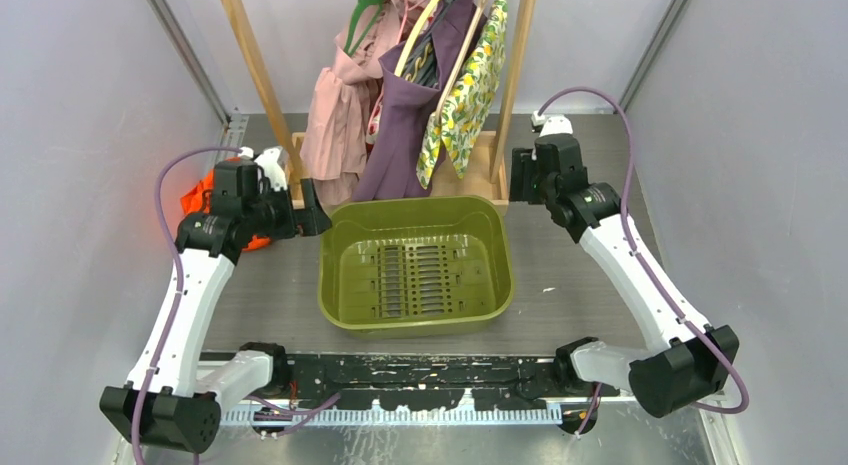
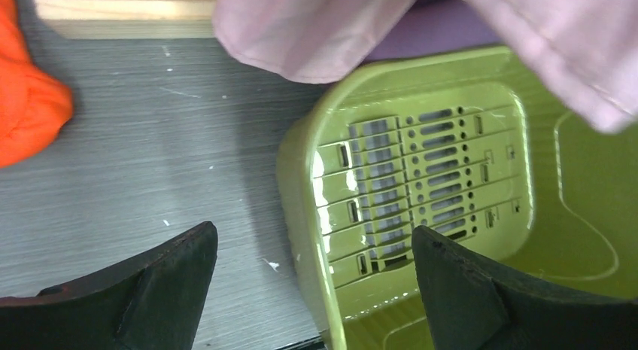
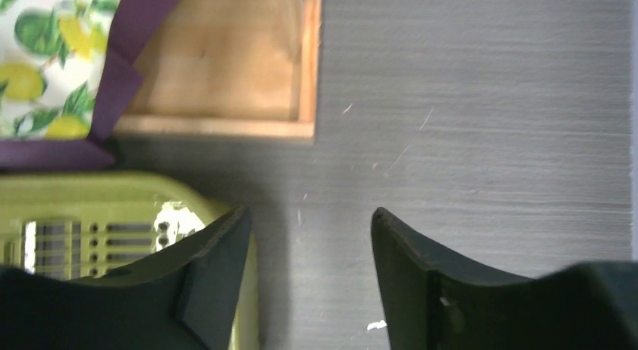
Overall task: Remove the skirt from the hanger
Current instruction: Move the bin to the center of the board.
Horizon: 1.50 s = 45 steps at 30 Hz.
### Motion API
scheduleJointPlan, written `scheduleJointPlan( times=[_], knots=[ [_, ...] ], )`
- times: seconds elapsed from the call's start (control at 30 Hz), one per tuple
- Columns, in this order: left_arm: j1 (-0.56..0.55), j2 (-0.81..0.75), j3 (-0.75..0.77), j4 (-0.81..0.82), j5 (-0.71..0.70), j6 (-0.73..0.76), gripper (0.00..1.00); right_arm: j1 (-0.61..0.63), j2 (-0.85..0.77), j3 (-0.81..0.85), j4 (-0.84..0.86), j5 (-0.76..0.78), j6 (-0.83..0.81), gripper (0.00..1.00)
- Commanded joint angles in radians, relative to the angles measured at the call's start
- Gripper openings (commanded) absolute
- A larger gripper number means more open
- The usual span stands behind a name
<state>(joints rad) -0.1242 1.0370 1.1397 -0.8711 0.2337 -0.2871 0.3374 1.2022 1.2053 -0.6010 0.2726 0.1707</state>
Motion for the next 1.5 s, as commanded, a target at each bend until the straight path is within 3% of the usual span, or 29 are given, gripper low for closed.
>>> scheduleJointPlan(
  times=[0.0,0.13,0.17,0.8,1.47],
  knots=[
    [-0.014,-0.063,0.001,0.081,0.102,0.029,0.99,0.059,-0.027,0.033,-0.112,-0.077,0.029,0.58],
    [-0.015,-0.067,-0.030,0.082,0.127,0.012,0.99,0.098,-0.034,0.050,-0.161,-0.140,0.061,0.28],
    [-0.017,-0.069,-0.038,0.086,0.131,0.004,1.00,0.104,-0.031,0.053,-0.169,-0.157,0.069,0.26],
    [-0.022,-0.046,-0.073,0.092,0.082,-0.020,0.99,0.285,0.190,0.092,-0.137,-0.225,0.040,0.22],
    [-0.022,-0.015,-0.040,0.087,0.048,-0.012,0.99,0.285,0.333,0.007,0.110,0.238,-0.039,0.18]
  ],
)
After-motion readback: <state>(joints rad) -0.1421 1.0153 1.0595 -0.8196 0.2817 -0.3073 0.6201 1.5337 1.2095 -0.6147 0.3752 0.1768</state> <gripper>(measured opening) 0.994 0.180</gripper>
